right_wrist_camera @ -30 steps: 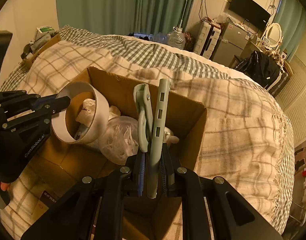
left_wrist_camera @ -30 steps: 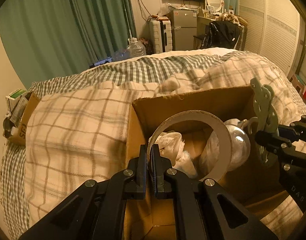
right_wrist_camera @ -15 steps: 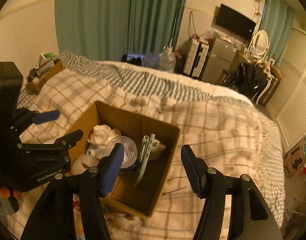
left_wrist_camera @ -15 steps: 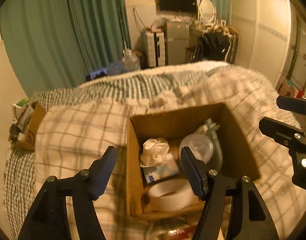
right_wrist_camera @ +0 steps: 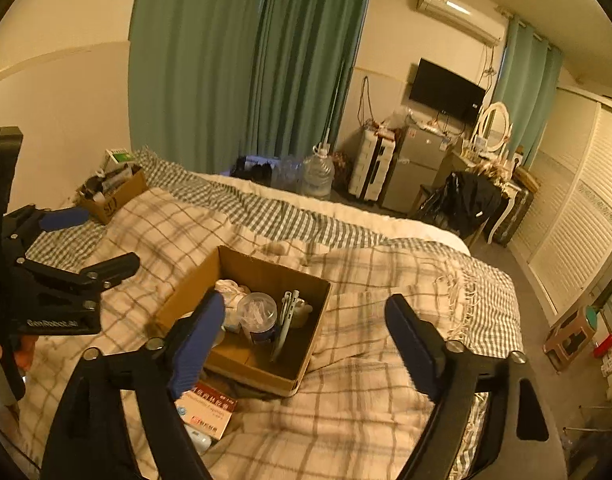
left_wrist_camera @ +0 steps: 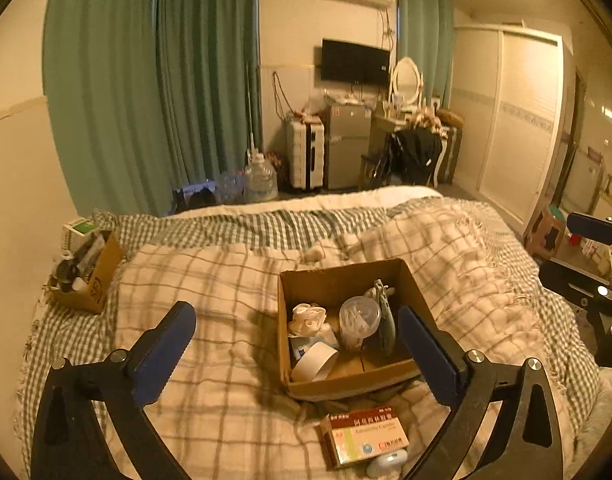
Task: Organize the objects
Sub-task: 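Grasp the white earbud case with the right tool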
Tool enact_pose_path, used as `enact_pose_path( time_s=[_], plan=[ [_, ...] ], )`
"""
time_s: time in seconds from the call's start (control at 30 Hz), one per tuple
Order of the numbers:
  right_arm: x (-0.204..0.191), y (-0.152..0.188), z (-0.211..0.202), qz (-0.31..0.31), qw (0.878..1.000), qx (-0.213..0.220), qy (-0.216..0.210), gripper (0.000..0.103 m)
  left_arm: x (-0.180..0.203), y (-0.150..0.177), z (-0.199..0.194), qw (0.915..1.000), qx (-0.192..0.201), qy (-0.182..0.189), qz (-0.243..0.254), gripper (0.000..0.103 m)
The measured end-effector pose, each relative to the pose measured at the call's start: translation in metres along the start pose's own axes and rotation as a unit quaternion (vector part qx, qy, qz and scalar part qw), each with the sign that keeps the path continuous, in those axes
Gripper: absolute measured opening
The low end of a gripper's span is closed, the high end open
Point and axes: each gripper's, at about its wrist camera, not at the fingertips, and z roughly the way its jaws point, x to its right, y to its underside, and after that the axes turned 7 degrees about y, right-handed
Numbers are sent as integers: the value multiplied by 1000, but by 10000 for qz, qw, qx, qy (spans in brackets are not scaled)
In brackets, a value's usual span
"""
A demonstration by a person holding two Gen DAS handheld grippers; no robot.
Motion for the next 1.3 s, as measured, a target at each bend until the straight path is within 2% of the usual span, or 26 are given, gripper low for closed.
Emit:
enact_pose_path(
  time_s=[0.13, 0.27, 0.37, 0.57, 0.63, 0.73, 0.8, 0.87, 0.97, 1.07, 1.2, 1.23, 1.27, 1.3],
  plan=[
    [-7, 16, -26, 2, 10000, 85, -50, 91, -5, 22, -26, 9999, 92, -39, 23, 103],
    [-24, 45, -31, -58, 9999, -31, -147, 92, -9, 57, -33, 9997, 4, -247, -23, 103],
    [-47, 76, -19, -266, 9991, -191, -274, 92, -12, 93, -28, 9991, -54, -388, -172, 103],
    [-93, 133, 36, -429, 9917, -1069, -571, 91, -19, 158, 4, 9927, -394, -930, -657, 103],
    [-104, 145, 54, -445, 9888, -1300, -587, 91, -21, 172, 13, 9915, -573, -940, -688, 103],
    [-116, 163, 82, -504, 9833, -1653, -565, 91, -29, 180, 20, 9896, -741, -962, -775, 103],
    [-125, 170, 99, -646, 9807, -1810, -364, 88, -36, 182, 21, 9886, -742, -906, -941, 103],
    [-127, 173, 113, -628, 9773, -1990, -370, 77, -41, 183, 20, 9881, -730, -868, -1038, 103],
    [-136, 178, 126, -695, 9731, -2173, -319, 76, -46, 186, 20, 9872, -740, -845, -1129, 103],
    [-145, 187, 136, -660, 9660, -2460, -452, 74, -47, 188, 24, 9871, -798, -789, -1145, 103],
    [-156, 204, 147, -875, 9587, -2685, -324, 70, -47, 190, 28, 9868, -862, -746, -1151, 103],
    [-157, 205, 146, -891, 9592, -2665, -328, 64, -47, 191, 29, 9867, -880, -736, -1150, 103],
    [-156, 204, 145, -886, 9594, -2655, -342, 53, -47, 191, 29, 9867, -894, -735, -1145, 103],
    [-154, 204, 145, -875, 9596, -2650, -343, 54, -46, 191, 30, 9866, -909, -731, -1141, 103]
  ],
)
